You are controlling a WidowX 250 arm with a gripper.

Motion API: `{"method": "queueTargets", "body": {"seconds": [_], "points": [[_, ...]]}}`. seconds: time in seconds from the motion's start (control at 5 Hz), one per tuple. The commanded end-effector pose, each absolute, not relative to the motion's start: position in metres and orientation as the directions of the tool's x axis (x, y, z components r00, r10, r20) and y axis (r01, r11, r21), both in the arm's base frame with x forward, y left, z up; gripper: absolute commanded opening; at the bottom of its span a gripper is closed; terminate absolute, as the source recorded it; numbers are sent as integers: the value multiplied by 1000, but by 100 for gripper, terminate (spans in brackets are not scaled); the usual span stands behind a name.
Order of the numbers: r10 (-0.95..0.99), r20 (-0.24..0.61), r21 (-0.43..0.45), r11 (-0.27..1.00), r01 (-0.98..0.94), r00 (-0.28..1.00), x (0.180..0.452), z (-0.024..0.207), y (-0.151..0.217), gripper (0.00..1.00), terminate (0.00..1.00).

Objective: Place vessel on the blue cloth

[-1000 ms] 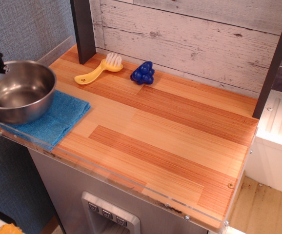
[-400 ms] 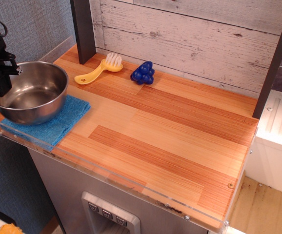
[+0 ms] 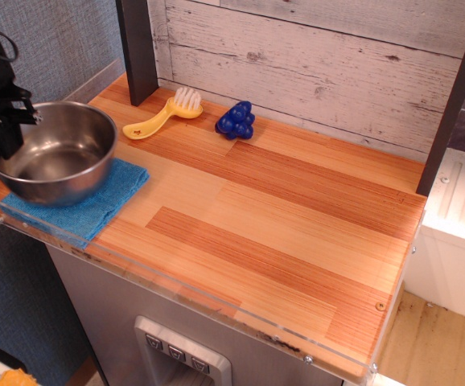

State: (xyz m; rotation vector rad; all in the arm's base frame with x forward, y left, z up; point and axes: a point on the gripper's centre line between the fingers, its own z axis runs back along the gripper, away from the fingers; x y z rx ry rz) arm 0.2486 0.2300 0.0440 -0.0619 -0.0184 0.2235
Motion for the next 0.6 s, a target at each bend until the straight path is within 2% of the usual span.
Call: {"method": "queueTargets", "body": {"seconds": [0.0,0.2,0.4], "points": [[193,7,-46,980,-192,981,250,50,219,100,0],[174,18,-17,985,-174,985,249,59,219,100,0],[115,65,28,993,-117,991,249,85,217,100,0]]}}
